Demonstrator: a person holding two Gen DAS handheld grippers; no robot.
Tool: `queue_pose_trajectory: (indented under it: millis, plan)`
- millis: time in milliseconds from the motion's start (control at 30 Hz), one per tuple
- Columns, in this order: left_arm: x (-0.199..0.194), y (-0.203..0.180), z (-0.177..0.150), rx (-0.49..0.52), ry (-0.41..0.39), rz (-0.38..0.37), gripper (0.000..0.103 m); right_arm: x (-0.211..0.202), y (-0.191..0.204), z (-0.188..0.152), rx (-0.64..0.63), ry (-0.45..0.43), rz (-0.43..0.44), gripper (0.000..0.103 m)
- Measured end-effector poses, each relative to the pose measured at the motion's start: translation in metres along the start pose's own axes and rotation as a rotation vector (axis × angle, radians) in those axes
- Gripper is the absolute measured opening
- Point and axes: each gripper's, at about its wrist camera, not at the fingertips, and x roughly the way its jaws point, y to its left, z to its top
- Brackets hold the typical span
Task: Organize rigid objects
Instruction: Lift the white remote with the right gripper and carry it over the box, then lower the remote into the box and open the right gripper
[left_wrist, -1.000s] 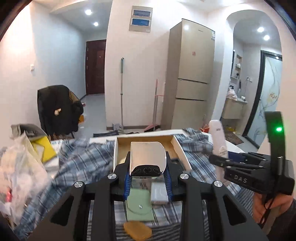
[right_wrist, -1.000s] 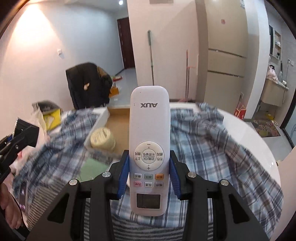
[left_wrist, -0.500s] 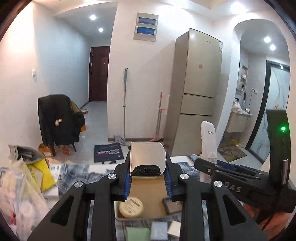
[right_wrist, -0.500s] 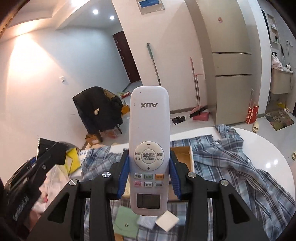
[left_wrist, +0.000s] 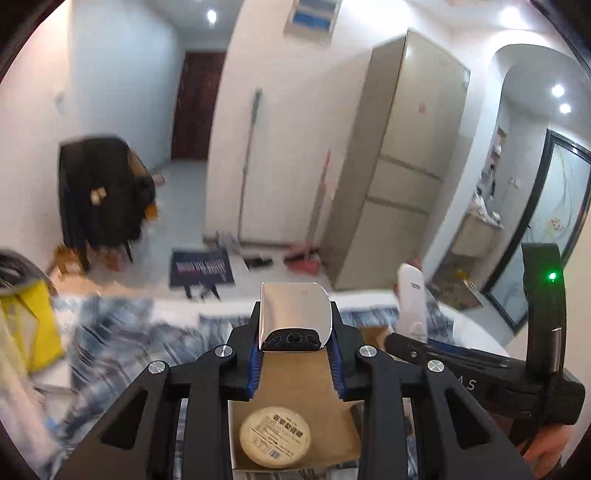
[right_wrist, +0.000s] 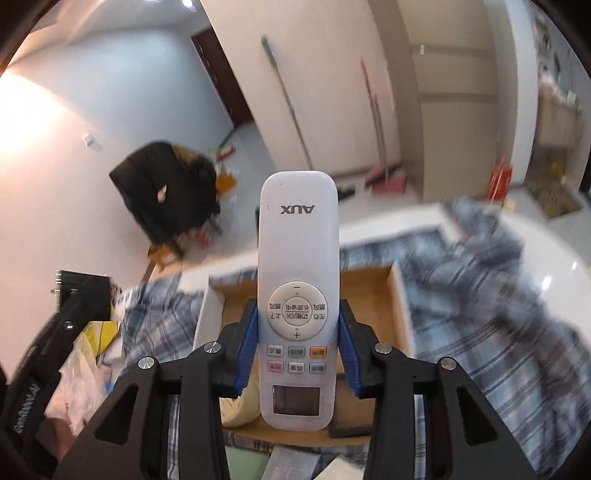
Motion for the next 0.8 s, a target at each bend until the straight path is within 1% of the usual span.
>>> queue_pose_trajectory:
  millis: [67,167,233,333,433,567,800]
  plan:
    - [0.021,0.003,-0.008,0.008,0.039,0.014,0.032,0.015,-0.002,-0.004,-0.011,0.041,-0.01,0.039]
    - [0.041,0.011,-0.016,-0.002,0.086,0.025,0.032,0.039,-0.003,-0.012,-0.024,0.103,-0.02,0.039]
    - [0.05,0.014,-0.022,-0.004,0.112,0.025,0.032,0.052,-0.004,-0.016,-0.018,0.141,-0.006,0.039]
    - [0.058,0.019,-0.028,-0.008,0.134,0.044,0.032,0.069,-0.005,-0.023,-0.024,0.202,0.004,0.039]
    - [0.066,0.024,-0.03,-0.018,0.151,0.044,0.032,0.082,-0.007,-0.029,-0.035,0.231,-0.01,0.039]
    - [0.072,0.026,-0.033,-0.027,0.167,0.051,0.032,0.091,-0.011,-0.033,-0.029,0.262,0.0,0.039]
    - [0.085,0.029,-0.039,-0.035,0.196,0.056,0.032,0.099,-0.016,-0.033,-0.034,0.275,-0.026,0.039]
